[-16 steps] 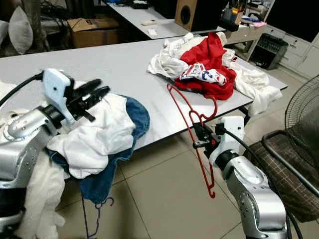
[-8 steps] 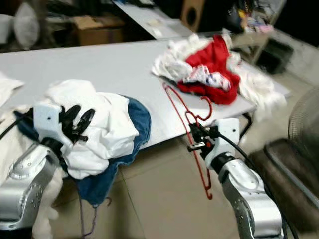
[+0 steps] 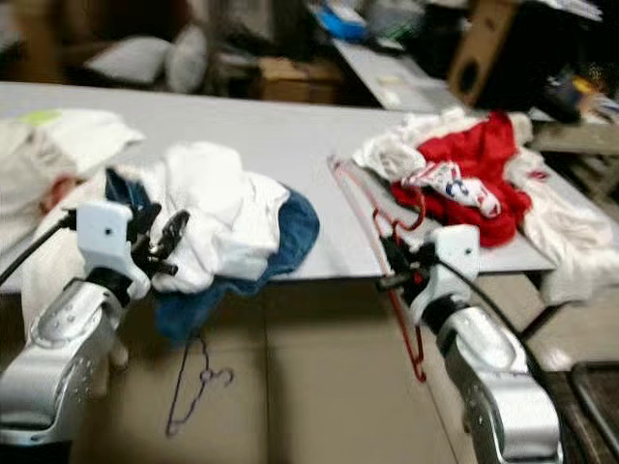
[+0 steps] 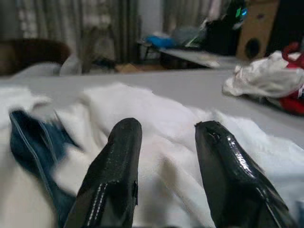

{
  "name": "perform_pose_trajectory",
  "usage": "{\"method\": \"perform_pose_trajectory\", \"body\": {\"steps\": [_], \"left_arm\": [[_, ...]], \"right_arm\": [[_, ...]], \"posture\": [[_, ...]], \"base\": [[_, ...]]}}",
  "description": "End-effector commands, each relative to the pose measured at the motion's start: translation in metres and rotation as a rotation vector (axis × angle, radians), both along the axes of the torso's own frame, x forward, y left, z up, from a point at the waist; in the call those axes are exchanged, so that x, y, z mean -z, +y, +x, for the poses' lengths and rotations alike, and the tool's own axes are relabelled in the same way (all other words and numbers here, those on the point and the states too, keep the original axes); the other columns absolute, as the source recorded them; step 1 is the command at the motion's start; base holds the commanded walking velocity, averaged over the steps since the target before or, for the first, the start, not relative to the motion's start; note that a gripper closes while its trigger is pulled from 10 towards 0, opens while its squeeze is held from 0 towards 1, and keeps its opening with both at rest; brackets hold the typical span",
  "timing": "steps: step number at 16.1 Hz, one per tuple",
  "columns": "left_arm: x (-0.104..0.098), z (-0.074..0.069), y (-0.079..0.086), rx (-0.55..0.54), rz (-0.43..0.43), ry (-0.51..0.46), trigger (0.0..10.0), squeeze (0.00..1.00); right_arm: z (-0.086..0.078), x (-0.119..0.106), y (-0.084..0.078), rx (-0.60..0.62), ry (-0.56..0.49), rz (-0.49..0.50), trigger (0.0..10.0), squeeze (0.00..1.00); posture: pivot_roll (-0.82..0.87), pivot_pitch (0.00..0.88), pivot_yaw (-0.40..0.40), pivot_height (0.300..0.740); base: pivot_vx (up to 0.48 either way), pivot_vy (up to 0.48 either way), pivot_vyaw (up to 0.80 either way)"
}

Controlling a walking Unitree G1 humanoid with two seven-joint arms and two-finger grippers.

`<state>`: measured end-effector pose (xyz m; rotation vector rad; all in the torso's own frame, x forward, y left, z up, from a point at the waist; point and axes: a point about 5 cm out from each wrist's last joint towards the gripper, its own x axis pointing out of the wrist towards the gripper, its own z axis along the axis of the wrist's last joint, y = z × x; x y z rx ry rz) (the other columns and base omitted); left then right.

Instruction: Hang hanger

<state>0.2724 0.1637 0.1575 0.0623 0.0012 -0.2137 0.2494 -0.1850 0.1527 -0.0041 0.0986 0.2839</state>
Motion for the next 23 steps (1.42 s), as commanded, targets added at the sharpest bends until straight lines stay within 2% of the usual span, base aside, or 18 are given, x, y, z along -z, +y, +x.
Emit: {"method": "perform_pose_trajectory", "body": {"steps": [1, 2, 7, 15, 16, 17, 19, 20, 21, 22, 23], "left_arm": [[0.001, 0.002, -0.01, 0.028, 0.006, 0.005, 10.0, 0.34], [0.0, 0.002, -0.014, 0.057, 0.011, 0.0, 10.0, 0.26], [0.0, 0.001, -0.016, 0.087, -0.014, 0.001, 10.0, 0.26], [-0.001, 0.002, -0.011, 0.067, 0.032, -0.009, 10.0, 0.27], [-0.003, 0.002, -0.008, 0.052, 0.048, -0.018, 10.0, 0.27], [-0.003, 0.001, -0.008, 0.052, 0.049, -0.015, 10.0, 0.27], [-0.002, 0.0, -0.004, 0.021, 0.051, -0.008, 10.0, 0.27], [-0.002, -0.001, -0.002, 0.004, 0.011, -0.011, 10.0, 0.27], [-0.003, -0.002, -0.002, 0.026, -0.001, -0.018, 10.0, 0.69], [-0.005, -0.003, -0.004, 0.055, 0.017, -0.036, 10.0, 1.0], [-0.006, -0.004, -0.006, 0.07, 0.017, -0.042, 10.0, 1.0]], "right_arm": [[-0.002, 0.002, -0.01, 0.04, 0.022, -0.005, 10.0, 0.0], [-0.003, 0.004, -0.007, 0.037, 0.029, -0.013, 10.0, 0.0], [-0.005, 0.009, -0.002, 0.037, 0.051, 0.003, 10.0, 0.0], [-0.005, 0.01, 0.002, 0.016, 0.047, -0.013, 10.0, 0.0], [-0.006, 0.012, 0.006, -0.026, 0.056, -0.082, 10.0, 0.0], [-0.005, 0.013, 0.008, -0.037, 0.055, -0.087, 10.0, 0.0], [-0.006, 0.011, 0.011, -0.062, 0.038, -0.079, 10.0, 0.0], [-0.006, 0.011, 0.011, -0.061, 0.046, -0.037, 10.0, 0.0], [-0.007, 0.012, 0.011, -0.067, 0.049, -0.038, 10.0, 0.0], [-0.007, 0.012, 0.01, -0.07, 0.047, -0.055, 10.0, 0.0], [-0.007, 0.012, 0.009, -0.067, 0.045, -0.055, 10.0, 0.0]], "posture": [[-0.08, 0.0, -0.071, 0.74], [-0.08, 0.0, -0.071, 0.74], [-0.08, 0.0, -0.068, 0.74], [-0.07, 0.0, -0.071, 0.74], [-0.07, 0.0, -0.074, 0.74], [-0.07, 0.0, -0.075, 0.74], [-0.07, 0.0, -0.072, 0.74], [-0.07, 0.0, -0.071, 0.74], [-0.08, 0.0, -0.071, 0.74], [-0.08, 0.0, -0.07, 0.74], [-0.09, 0.0, -0.07, 0.74]], "base": [[0.0, 0.0, 0.0], [0.0, 0.0, 0.0], [0.258, 0.0, -0.51], [0.358, 0.0, 0.0], [0.356, 0.0, 0.66], [0.356, 0.0, 0.8], [0.356, 0.0, 0.74], [0.0, 0.0, 0.0], [0.0, 0.0, 0.0], [0.0, 0.0, 0.0], [0.0, 0.0, 0.0]]}}
